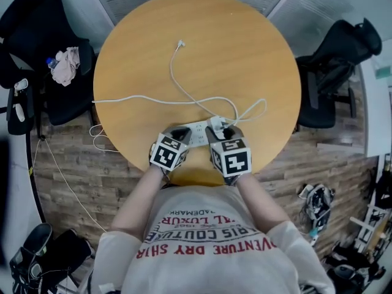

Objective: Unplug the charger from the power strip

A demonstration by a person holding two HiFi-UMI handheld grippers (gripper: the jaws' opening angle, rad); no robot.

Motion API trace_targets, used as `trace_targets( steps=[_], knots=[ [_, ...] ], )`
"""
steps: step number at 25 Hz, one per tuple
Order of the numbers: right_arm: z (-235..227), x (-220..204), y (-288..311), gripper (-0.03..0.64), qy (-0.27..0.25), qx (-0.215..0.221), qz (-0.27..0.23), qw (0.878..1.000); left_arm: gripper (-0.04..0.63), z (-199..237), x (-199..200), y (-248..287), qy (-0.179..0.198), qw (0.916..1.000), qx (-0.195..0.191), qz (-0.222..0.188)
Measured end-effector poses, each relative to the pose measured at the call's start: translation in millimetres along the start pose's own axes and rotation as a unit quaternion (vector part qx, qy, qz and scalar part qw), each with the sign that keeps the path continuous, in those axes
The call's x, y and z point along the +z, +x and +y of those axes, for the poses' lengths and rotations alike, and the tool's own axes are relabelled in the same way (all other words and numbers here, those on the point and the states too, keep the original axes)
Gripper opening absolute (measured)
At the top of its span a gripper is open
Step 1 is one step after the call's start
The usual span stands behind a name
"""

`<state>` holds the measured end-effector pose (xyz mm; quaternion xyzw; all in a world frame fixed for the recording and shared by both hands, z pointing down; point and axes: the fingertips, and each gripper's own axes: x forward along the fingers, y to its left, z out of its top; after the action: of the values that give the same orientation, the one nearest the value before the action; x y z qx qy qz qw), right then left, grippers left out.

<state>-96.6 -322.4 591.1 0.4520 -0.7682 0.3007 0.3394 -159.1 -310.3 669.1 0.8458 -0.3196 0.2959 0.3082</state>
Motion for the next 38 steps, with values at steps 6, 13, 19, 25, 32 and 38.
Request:
trace_targets(
  steps=[6, 13, 19, 25, 32, 38],
  knots=[
    [8, 27, -27, 0.16, 0.003, 0.02, -0.05, 0.999, 0.032, -5, 49, -47, -0.054, 0.9941, 0.001, -0.094],
    [19, 73, -63, 0.16, -0.019, 0.032, -0.144, 0.989, 0.032, -6, 116, -130, -0.029, 0.9751, 0.033, -0.217],
    [38, 113, -105, 0.159, -0.043, 0.045, -0.234, 0.97, 0.032, -17, 157, -200, 0.016, 0.9509, 0.065, -0.302],
    [61, 136, -147, 0.155, -0.092, 0.06, -0.31, 0.944, 0.032, -33, 180, -254, 0.068, 0.9272, 0.098, -0.355],
    [69, 142, -163, 0.155, -0.103, 0.075, -0.331, 0.935, 0.032, -40, 191, -280, 0.097, 0.9094, 0.118, -0.387],
    [63, 136, -157, 0.155, -0.095, 0.07, -0.318, 0.941, 0.032, -37, 187, -273, 0.091, 0.9124, 0.117, -0.381]
  ],
)
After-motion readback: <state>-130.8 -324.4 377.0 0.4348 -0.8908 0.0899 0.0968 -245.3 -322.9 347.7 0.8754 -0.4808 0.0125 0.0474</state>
